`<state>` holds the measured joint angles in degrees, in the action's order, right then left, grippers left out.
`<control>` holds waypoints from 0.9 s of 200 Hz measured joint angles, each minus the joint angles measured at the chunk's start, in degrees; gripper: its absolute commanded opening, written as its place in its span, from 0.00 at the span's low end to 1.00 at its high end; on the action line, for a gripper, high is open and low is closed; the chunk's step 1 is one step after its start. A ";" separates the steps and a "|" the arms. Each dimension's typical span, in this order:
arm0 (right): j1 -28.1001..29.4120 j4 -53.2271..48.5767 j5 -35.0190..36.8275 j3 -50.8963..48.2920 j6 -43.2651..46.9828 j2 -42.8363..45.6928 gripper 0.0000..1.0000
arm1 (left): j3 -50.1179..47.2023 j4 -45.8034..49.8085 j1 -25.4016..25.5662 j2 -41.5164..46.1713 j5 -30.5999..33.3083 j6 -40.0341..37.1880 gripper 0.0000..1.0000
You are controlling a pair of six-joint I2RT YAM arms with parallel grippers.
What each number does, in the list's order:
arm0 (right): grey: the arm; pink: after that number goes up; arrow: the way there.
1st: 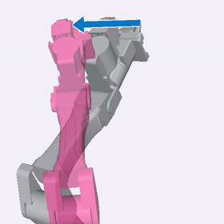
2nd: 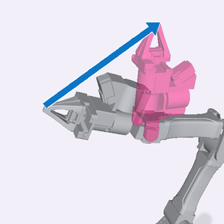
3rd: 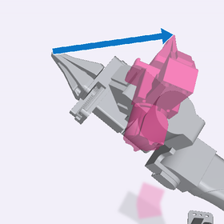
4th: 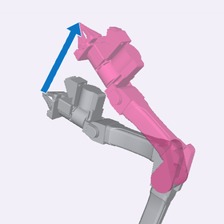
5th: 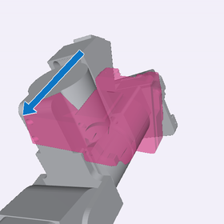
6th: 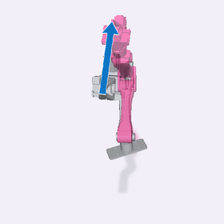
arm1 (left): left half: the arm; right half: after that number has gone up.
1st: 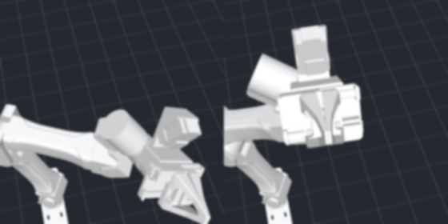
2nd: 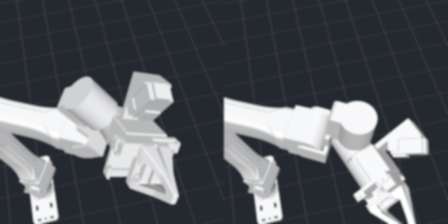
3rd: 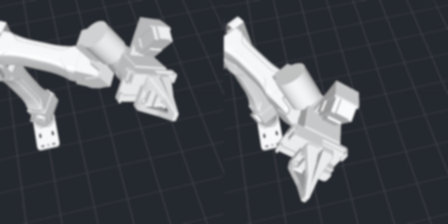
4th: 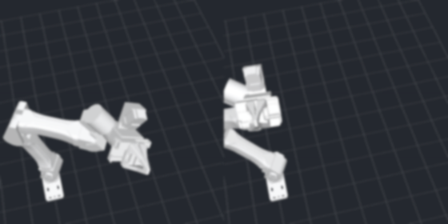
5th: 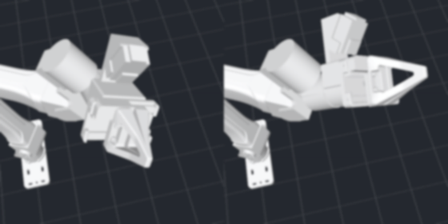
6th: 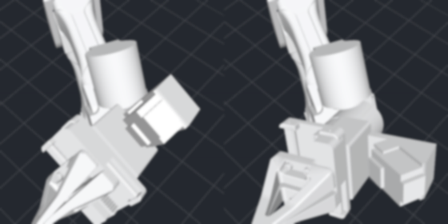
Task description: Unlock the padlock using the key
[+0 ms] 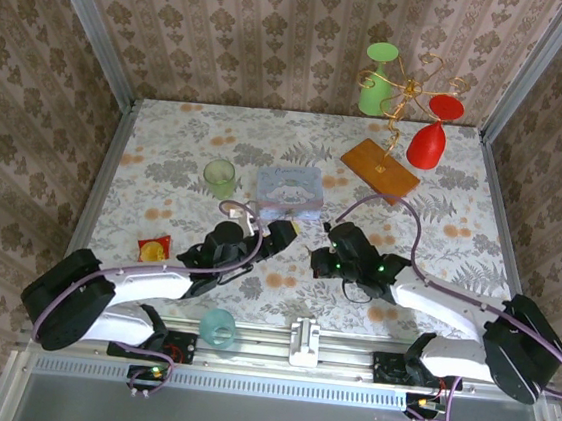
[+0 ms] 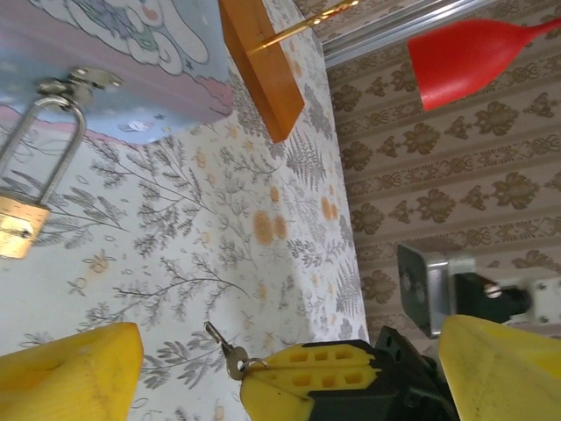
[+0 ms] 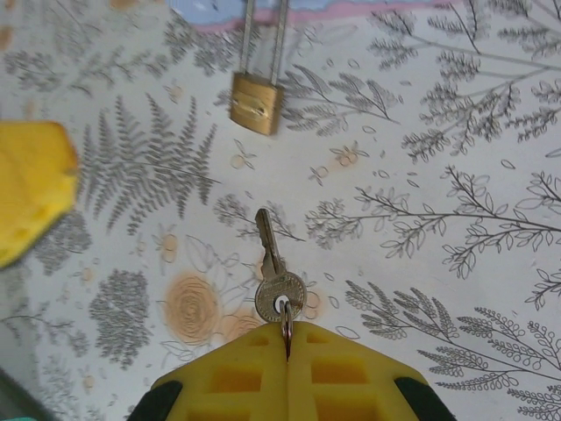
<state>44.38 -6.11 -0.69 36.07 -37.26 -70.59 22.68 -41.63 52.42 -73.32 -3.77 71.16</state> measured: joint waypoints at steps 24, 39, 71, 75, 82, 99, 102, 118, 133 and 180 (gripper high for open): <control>0.02 1.57 -0.35 -0.04 0.02 3.65 0.00 | 0.46 -2.45 1.79 -1.14 0.59 3.37 0.81; 0.02 3.61 -0.98 -0.20 0.04 5.75 0.00 | 1.22 -2.82 2.34 -1.20 1.03 4.37 0.80; 0.68 7.80 -1.53 -1.01 0.04 8.59 0.00 | 2.60 -3.69 3.04 -1.20 1.99 5.90 0.70; 0.76 8.11 -1.53 -1.01 0.07 8.63 0.00 | 2.60 -3.85 3.10 -1.20 2.10 5.84 0.69; 0.87 8.63 -1.53 -1.01 0.07 8.68 0.00 | 2.60 -4.17 3.10 -1.20 2.14 6.01 0.65; 0.92 9.22 -1.55 -1.01 0.24 8.68 0.00 | 2.62 -4.28 3.10 -1.20 2.16 5.97 0.62; 0.94 9.31 -1.55 -1.01 0.26 8.68 0.00 | 2.62 -4.28 3.10 -1.20 2.16 5.95 0.63; 0.96 9.55 -1.55 -1.01 0.55 8.68 0.00 | 2.73 -4.04 3.10 -1.22 2.16 5.90 0.64; 1.05 9.81 -1.53 -1.07 0.72 8.68 0.00 | 2.71 -4.07 3.10 -1.22 2.58 6.12 0.69; 1.27 14.05 -1.51 -3.37 0.81 8.68 0.00 | 1.14 -8.20 3.15 -3.76 5.27 13.68 0.81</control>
<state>45.65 7.94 -2.20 32.71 -36.45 -61.91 23.81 -49.82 55.57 -77.08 1.50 84.84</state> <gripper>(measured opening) 0.060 0.801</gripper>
